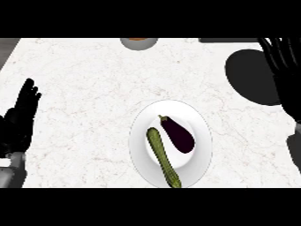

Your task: Pick the eggplant from the plate and place it in the pan

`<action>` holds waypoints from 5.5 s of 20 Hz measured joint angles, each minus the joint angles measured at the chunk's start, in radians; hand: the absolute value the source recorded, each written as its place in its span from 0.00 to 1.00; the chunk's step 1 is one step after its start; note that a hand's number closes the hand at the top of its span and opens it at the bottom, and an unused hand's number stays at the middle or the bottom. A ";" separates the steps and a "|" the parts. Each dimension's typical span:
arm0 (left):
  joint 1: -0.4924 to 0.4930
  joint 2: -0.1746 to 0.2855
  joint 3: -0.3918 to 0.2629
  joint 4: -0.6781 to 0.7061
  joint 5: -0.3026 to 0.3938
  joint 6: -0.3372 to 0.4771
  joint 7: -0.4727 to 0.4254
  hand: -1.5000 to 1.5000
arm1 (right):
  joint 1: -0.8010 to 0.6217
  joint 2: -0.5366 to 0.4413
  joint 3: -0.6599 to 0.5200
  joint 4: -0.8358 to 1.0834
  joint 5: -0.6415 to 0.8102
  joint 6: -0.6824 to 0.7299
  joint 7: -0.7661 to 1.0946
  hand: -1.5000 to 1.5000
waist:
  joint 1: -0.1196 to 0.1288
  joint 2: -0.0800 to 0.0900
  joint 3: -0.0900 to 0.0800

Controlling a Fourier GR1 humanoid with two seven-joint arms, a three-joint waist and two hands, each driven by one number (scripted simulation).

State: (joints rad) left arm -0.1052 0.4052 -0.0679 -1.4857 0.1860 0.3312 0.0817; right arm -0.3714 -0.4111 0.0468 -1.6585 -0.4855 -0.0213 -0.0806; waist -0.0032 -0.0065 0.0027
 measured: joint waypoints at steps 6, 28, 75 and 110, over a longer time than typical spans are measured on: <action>-0.083 -0.012 -0.038 -0.026 -0.003 -0.047 -0.024 0.50 | -0.057 -0.001 0.272 0.074 0.002 0.297 0.071 1.00 | 0.091 0.036 -0.003; -0.155 -0.069 -0.061 0.037 0.003 -0.105 -0.039 0.50 | -0.616 -0.231 0.451 0.575 0.588 0.693 -0.396 0.00 | 0.057 0.020 -0.003; -0.138 -0.115 0.060 0.046 -0.063 -0.182 -0.024 0.50 | -0.579 0.087 0.666 0.649 1.034 0.694 -0.364 0.00 | 0.011 0.008 -0.003; -0.135 -0.162 0.118 0.031 -0.121 -0.231 -0.010 0.50 | -0.506 0.256 0.723 0.848 1.542 0.577 -0.446 0.00 | 0.012 0.007 -0.003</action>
State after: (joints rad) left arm -0.2400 0.2431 0.0503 -1.4551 0.0647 0.1004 0.0720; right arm -0.8772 -0.1554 0.7697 -0.8103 1.0565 0.5559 -0.5270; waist 0.0089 0.0008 -0.0004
